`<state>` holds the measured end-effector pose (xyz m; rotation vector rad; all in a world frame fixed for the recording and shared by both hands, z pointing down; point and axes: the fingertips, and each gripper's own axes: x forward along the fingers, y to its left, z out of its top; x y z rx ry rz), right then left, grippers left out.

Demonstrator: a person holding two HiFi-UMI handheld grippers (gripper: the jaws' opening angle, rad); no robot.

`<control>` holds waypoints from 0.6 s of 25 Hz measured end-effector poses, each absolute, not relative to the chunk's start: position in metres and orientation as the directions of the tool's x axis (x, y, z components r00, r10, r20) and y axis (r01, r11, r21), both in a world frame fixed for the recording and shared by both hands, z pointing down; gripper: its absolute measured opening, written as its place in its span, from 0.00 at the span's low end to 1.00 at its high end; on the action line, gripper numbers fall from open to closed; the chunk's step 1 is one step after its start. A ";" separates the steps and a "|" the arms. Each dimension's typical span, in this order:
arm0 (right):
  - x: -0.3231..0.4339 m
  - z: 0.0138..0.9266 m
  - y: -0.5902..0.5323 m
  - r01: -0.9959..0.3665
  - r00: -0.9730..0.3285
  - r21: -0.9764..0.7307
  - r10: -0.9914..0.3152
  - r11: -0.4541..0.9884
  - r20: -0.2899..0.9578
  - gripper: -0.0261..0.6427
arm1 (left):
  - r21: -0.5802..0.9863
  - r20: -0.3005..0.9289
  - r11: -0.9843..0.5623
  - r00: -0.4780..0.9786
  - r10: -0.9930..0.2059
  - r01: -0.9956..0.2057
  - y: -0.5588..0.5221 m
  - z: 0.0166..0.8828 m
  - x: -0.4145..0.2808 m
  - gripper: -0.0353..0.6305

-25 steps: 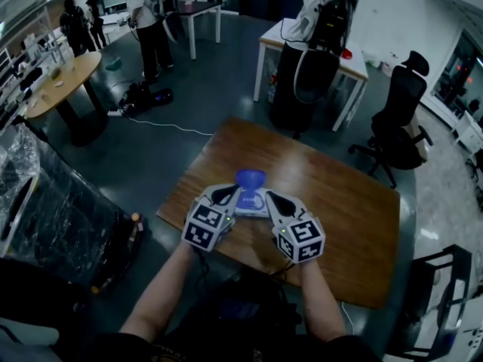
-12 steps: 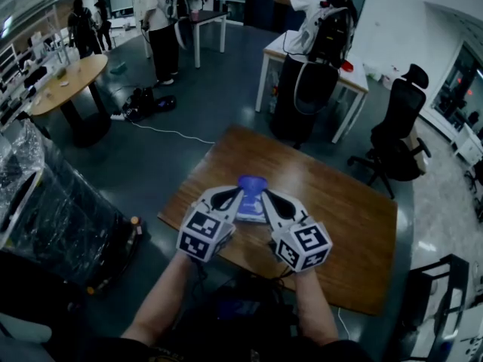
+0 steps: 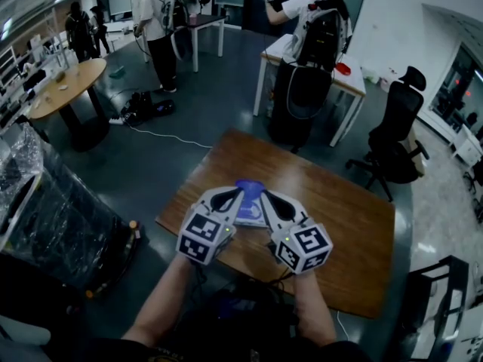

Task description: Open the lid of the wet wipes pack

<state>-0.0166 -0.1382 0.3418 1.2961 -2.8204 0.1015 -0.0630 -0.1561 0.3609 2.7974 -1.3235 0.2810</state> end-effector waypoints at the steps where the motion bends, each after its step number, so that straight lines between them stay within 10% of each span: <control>1: -0.016 0.342 -0.139 -0.758 -0.652 -0.044 -0.756 0.650 0.058 0.05 | -0.048 0.177 -0.636 0.620 -0.764 -0.770 -0.157 0.361 -0.062 0.06; 15: -0.022 0.343 -0.141 -0.733 -0.680 -0.045 -0.731 0.678 0.064 0.05 | -0.074 0.182 -0.628 0.609 -0.772 -0.775 -0.156 0.359 -0.062 0.06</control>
